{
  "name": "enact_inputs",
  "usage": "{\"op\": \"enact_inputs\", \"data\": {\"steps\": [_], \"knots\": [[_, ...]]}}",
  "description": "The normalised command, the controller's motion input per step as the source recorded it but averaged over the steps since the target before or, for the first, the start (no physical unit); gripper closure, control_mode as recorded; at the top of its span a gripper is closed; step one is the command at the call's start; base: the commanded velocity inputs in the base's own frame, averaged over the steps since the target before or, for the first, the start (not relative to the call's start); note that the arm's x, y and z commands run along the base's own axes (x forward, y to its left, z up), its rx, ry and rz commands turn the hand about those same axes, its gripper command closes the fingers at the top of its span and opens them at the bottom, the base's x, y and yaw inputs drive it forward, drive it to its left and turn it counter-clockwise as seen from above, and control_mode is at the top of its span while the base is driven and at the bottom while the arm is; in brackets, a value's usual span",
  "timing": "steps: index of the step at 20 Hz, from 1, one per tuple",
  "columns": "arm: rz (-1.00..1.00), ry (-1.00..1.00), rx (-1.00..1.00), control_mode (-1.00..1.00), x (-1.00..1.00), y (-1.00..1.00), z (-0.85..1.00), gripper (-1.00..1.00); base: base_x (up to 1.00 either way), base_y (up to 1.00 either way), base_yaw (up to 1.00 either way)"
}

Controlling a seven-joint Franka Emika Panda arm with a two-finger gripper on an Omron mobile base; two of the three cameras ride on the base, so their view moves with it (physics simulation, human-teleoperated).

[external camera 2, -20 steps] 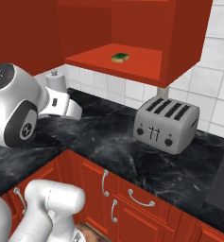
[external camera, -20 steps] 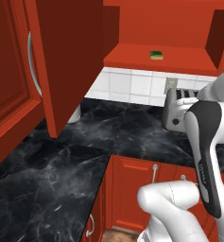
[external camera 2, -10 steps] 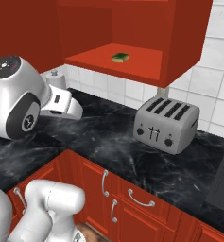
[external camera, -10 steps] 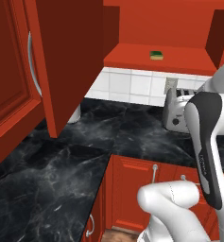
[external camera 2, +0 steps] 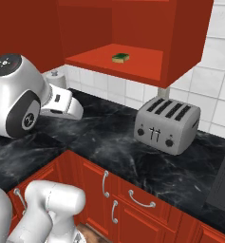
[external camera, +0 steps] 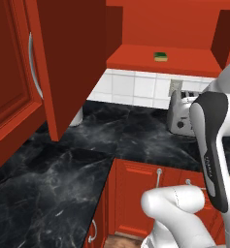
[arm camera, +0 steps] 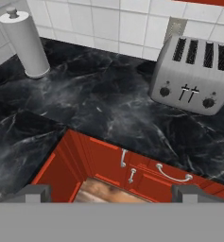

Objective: Pick up the sponge and sponge from the sink, and place them back in the cabinet, and close the cabinet door.

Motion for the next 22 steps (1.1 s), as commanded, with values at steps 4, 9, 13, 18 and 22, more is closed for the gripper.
{"op": "enact_inputs", "data": {"steps": [4, 9, 13, 18, 22], "knots": [[0.0, 0.0, 0.0, -1.0, 0.0, 0.0, 0.0, -1.0, 0.0, 0.0, 0.0], [0.0, 0.0, 0.0, 1.0, 0.0, 0.0, 0.0, -1.0, -0.07, 0.0, 0.0], [0.0, 0.0, 0.0, 1.0, 0.0, 0.0, 0.0, -1.0, -0.49, -0.1, 0.0], [0.0, 0.0, 0.0, 1.0, 0.0, 0.0, 0.0, -1.0, -0.74, -0.26, -0.1], [0.0, 0.0, 0.0, 1.0, 0.0, 0.0, 0.0, -1.0, -0.7, -0.29, -0.15]]}}
